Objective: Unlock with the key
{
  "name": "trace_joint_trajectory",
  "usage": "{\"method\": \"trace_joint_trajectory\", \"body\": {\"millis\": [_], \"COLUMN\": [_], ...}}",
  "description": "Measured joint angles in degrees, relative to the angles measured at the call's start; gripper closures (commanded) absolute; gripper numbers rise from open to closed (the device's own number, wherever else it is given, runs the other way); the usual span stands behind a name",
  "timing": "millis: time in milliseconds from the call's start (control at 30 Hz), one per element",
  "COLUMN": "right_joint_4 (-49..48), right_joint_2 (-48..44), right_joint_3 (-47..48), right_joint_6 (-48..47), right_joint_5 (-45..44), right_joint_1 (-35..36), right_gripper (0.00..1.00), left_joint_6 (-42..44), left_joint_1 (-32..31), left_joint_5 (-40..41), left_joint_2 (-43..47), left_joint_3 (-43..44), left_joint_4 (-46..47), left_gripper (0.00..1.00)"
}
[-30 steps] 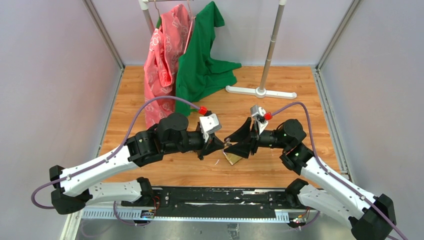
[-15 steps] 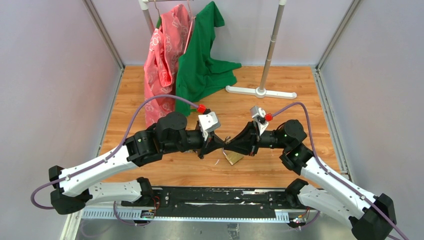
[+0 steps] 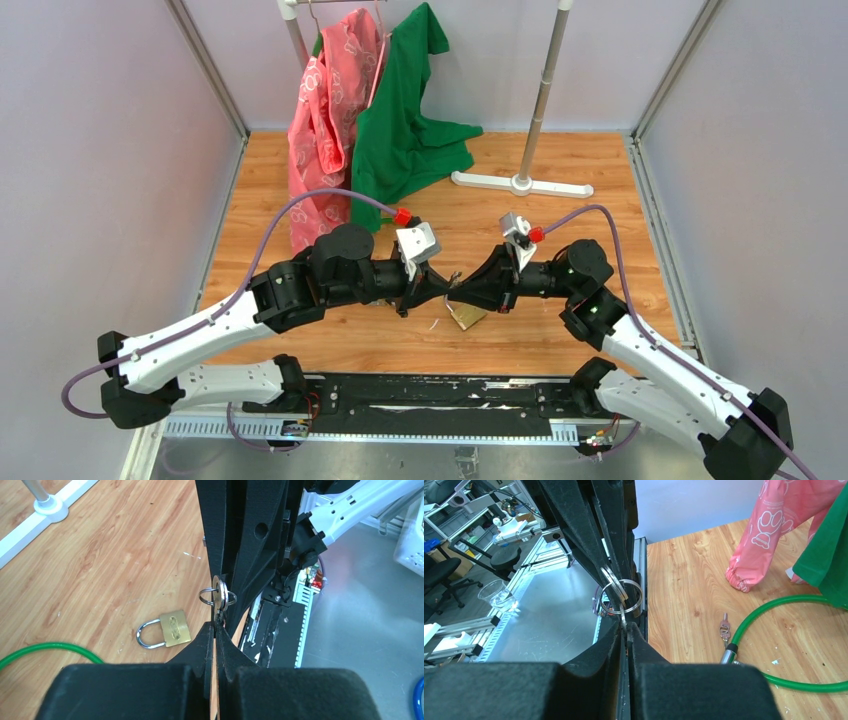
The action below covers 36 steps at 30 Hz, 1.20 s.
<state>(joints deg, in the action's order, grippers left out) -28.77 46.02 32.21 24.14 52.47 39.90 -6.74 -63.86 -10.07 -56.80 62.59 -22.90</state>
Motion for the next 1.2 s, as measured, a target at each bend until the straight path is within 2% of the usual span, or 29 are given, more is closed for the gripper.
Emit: {"method": "trace_joint_trajectory", "body": {"millis": [500,600,700,1000,1067,1133,1200], "right_joint_4": [0.28,0.44,0.79,5.55,10.12,16.85,24.72], "right_joint_2": [0.37,0.26,-0.11,-1.53,-1.6,-1.22,-0.24], "right_joint_3": [0.02,0.02,0.02,0.24,1.75,4.59,8.15], "right_joint_6": [0.0,0.0,-0.2,-2.45,-3.74,-5.42,-7.26], "right_joint_5": [0.07,0.02,-0.02,-3.21,-5.29,-7.8,-10.64], "right_joint_1": [0.63,0.63,0.63,0.66,0.66,0.66,0.74], "right_gripper": [0.86,0.89,1.0,1.0,1.0,1.0,1.0], "left_joint_6": [-0.37,-0.37,-0.37,-0.85,-1.07,-1.4,-2.12], "left_joint_1": [0.0,0.0,0.0,0.0,0.0,0.0,0.0], "left_joint_5": [0.26,0.33,0.48,1.68,2.43,3.32,4.48], "left_joint_2": [0.09,0.15,0.28,1.44,2.51,3.43,4.5], "left_joint_3": [0.0,0.0,0.0,-1.11,-2.16,-3.54,-5.42], "left_joint_4": [0.13,0.13,0.13,-0.17,-0.39,-0.44,-0.44], "left_gripper": [1.0,1.0,1.0,0.99,0.88,0.6,0.41]}}
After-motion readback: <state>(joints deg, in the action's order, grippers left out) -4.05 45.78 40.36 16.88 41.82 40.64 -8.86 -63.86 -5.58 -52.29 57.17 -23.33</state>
